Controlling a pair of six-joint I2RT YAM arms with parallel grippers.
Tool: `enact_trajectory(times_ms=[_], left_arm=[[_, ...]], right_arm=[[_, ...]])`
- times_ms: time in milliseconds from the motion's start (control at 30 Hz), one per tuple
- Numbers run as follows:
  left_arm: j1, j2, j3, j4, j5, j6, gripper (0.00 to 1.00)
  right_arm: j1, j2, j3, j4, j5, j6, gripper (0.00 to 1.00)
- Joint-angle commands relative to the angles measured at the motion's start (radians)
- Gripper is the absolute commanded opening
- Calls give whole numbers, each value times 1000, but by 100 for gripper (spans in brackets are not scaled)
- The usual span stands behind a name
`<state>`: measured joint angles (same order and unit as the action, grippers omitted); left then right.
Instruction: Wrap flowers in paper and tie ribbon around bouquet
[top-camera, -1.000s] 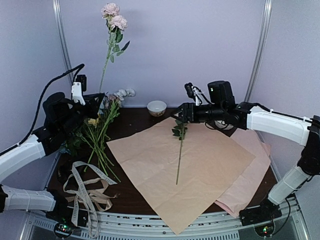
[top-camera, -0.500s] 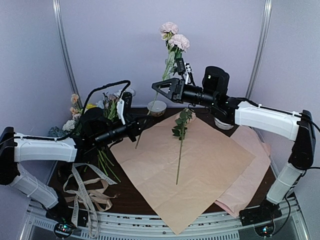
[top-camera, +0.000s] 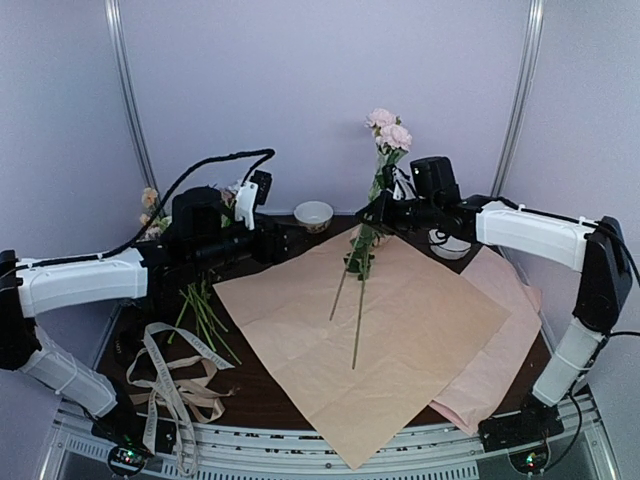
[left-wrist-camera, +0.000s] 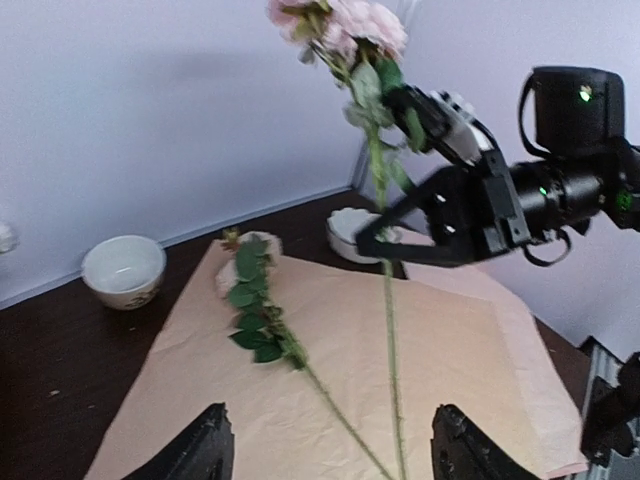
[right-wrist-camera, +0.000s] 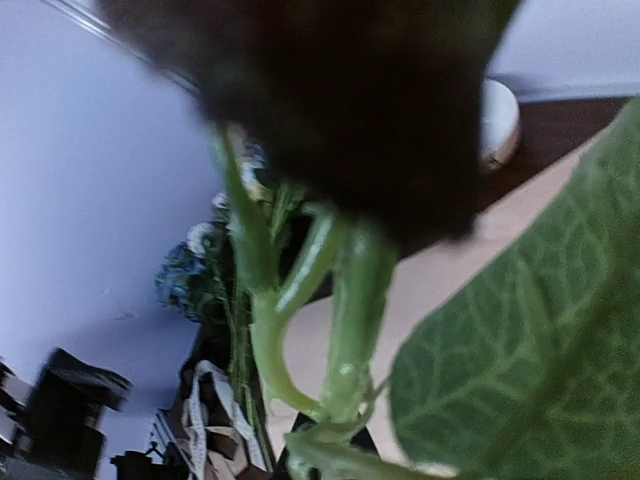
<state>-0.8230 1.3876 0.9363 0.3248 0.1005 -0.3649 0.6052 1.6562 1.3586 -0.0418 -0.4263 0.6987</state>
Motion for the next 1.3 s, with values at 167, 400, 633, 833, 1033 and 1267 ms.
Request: enact_trajectory(times_ms=[167, 400, 633, 833, 1033, 1267], left_arm=[[404, 86, 182, -629, -255, -122, 57], [548, 248, 267, -654, -259, -24, 46], [614, 554, 571, -807, -189, 101, 44], [625, 758, 796, -906, -142, 135, 45], [639, 818, 857, -905, -159, 102, 27], [640, 778, 829, -896, -199, 101, 3]], right_arm=[[-122, 240, -8, -313, 53, -48, 17], [-143, 221, -62, -318, 148, -39, 49], [-141, 104, -118, -344, 197, -108, 50], [-140, 47, -145, -385, 226, -154, 49], [-140, 28, -167, -404, 240, -172, 48], [-140, 22, -166, -409, 238, -173, 49]])
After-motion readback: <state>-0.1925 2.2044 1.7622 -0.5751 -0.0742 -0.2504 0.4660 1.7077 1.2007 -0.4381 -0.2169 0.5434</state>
